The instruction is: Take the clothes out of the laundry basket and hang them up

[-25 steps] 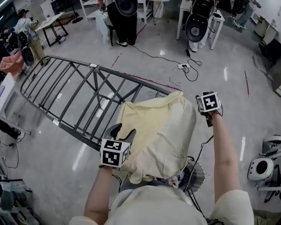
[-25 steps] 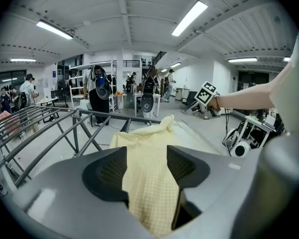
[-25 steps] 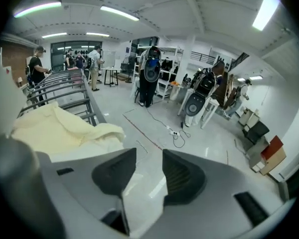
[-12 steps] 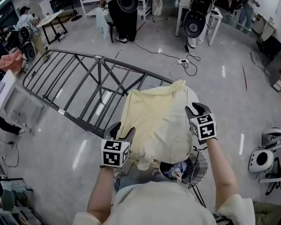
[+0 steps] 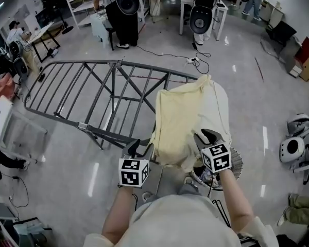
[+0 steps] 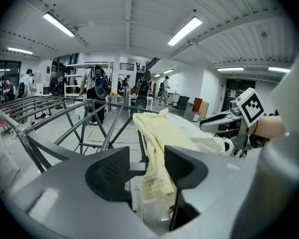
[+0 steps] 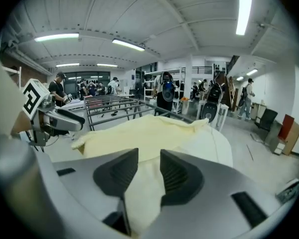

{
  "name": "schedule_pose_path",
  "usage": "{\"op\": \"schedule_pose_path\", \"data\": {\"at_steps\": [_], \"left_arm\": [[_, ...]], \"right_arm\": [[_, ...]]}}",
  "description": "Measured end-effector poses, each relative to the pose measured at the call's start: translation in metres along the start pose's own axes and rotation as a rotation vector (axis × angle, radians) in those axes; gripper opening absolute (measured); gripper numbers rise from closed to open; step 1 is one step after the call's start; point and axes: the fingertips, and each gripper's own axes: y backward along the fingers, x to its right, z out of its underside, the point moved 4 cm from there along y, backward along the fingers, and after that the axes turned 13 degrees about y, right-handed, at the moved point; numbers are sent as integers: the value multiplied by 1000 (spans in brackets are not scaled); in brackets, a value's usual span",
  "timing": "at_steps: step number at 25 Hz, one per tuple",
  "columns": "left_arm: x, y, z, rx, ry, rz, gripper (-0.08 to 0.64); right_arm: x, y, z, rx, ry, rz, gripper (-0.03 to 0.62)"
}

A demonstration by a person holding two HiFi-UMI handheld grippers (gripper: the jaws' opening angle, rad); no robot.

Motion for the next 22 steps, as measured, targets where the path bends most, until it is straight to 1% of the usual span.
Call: {"op": "schedule_pose_path", "data": {"at_steps": [2,5,10,15,18,20,22], "left_arm": [[-10,10,6,-7,-5,24,224],[-24,21,15,-28,-35,52,221],[-46,39,26,-64,-59,99,216],[-60,54,37,-89,-79,126,216],[-72,61,45,-109,-88,133,216],[-79,64,49,-121,-94,132,216],[-83,68,51,-124,-93,131,216]], "right_arm": [[-25,3,0,-4,-37,16,140],[-61,6,3,-13,-70,36,140],[-110,5,14,-60,-125,70,140],[-140,0,31,-117,-174,93,140],[-155,-12,40,-145,-212,81,140],[-163,-22,45,-170,-219,70,138],[-164,-29,49,-189,-217,81,133]]}}
